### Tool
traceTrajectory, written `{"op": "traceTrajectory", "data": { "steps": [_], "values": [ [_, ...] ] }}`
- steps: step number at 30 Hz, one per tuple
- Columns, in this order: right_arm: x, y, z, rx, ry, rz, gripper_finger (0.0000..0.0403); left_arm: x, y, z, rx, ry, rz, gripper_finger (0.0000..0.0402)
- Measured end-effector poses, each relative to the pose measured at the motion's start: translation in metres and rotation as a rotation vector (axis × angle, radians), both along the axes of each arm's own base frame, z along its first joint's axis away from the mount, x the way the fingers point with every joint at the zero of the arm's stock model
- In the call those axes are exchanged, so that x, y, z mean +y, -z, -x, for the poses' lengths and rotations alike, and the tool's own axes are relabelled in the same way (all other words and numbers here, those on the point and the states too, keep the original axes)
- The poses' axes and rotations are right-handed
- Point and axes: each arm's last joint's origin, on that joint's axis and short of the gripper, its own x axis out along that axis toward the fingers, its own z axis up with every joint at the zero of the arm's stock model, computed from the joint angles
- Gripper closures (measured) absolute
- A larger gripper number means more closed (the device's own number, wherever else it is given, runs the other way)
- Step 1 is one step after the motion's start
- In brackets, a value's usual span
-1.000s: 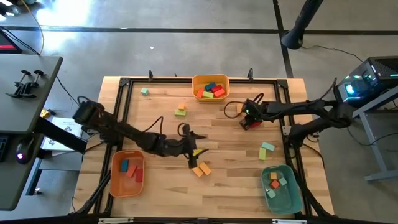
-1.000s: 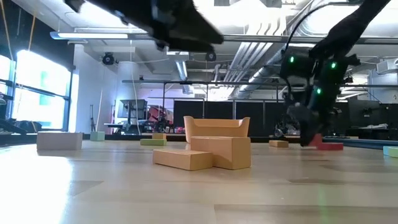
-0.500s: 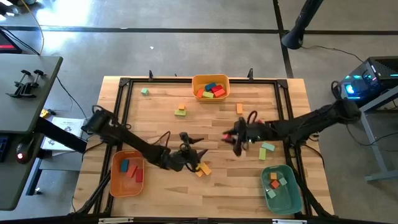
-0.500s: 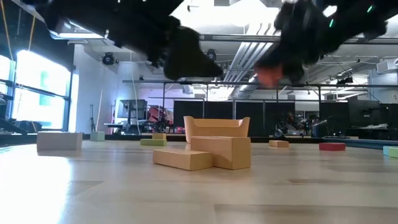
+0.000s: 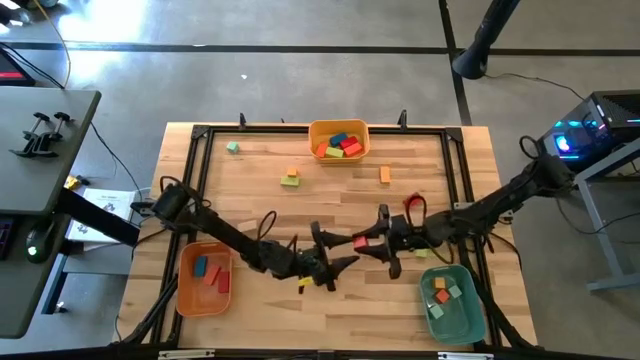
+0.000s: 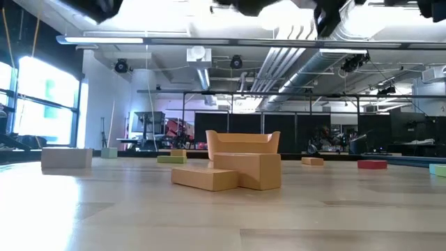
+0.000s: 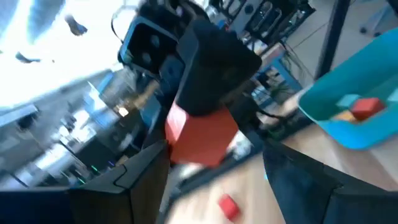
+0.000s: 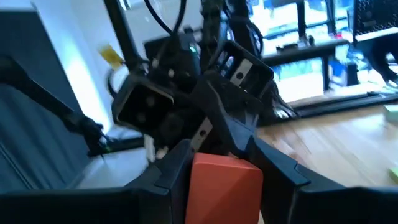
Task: Sort blocks by size
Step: Put the orange square block into the blue bin
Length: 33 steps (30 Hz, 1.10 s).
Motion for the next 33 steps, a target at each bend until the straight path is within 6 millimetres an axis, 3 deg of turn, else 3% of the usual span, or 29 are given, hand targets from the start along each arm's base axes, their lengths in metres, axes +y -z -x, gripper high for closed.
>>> {"op": "traceTrajectory", "data": {
  "steps": [7,24,33],
  "values": [
    [0.008,-0.004,-0.001,-0.092,-0.003,-0.012,0.0273,-0.004,-0.02,-0.009,-0.032,-0.036,-0.1,0.0158],
    [0.008,0.002,-0.003,-0.036,0.007,-0.075,0.0273,-0.013,-0.023,-0.004,0.002,-0.123,-0.231,0.0158],
    [0.008,0.004,-0.003,-0.016,0.03,-0.148,0.0273,-0.012,-0.026,-0.005,-0.027,-0.065,-0.232,0.0158]
  ]
}}
